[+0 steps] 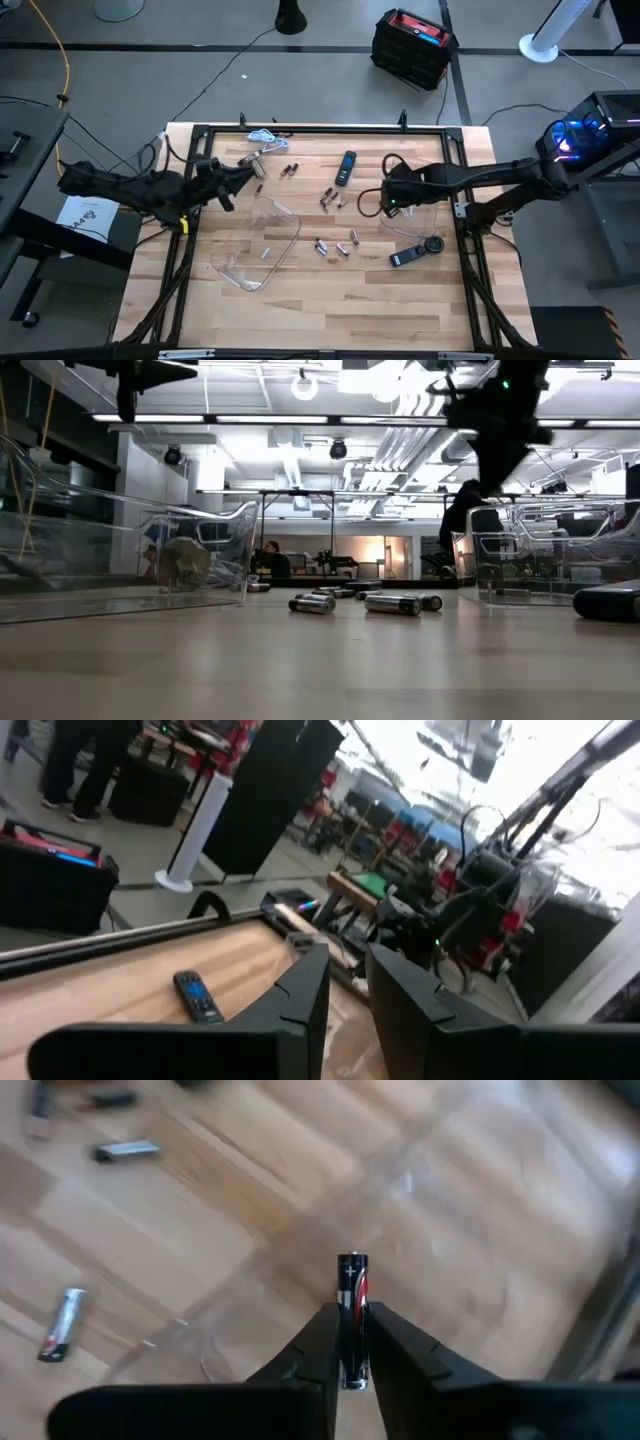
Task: Sort batteries
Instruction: Put the white battery into the right transparent bin
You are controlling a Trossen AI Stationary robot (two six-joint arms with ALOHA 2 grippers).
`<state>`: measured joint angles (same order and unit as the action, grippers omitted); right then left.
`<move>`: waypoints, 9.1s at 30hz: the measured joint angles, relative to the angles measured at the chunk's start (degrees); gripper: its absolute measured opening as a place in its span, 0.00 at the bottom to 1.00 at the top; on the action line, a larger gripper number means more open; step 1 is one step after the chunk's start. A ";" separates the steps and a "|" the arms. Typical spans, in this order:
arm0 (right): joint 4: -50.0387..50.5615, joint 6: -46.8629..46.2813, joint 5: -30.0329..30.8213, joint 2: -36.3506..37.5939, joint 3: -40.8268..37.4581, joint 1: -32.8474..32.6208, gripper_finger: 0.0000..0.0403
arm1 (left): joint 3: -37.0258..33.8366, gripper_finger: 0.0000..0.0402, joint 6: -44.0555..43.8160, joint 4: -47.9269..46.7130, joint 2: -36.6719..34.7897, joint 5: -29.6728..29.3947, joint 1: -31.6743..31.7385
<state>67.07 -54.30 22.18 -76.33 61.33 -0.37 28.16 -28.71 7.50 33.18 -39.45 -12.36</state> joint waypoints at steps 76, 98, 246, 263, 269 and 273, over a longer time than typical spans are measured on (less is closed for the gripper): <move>17.09 -13.38 3.03 -16.09 18.44 -2.06 0.06 | 0.07 0.16 0.42 0.10 1.67 -0.87 1.11; -11.48 13.92 -2.30 -17.95 18.51 4.61 0.54 | 0.07 0.16 0.40 1.42 1.67 0.25 1.84; -44.53 6.56 -13.17 -10.96 0.74 -6.32 0.62 | 0.07 0.16 -0.06 -3.37 1.67 -1.22 1.99; -33.05 10.79 -14.67 -45.58 26.39 -7.25 0.62 | 0.07 0.16 -1.57 -3.38 1.67 -0.63 1.99; -29.85 7.93 -11.47 -50.34 31.53 -7.24 0.52 | 0.07 0.16 -2.32 -3.40 1.69 -0.54 1.99; -25.52 6.92 -11.38 -51.25 32.05 -7.59 0.35 | 0.07 0.16 -2.57 -3.44 1.69 0.07 1.99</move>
<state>41.55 -47.39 10.81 -127.57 93.38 -7.97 28.23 -31.29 4.05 34.87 -39.37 -10.37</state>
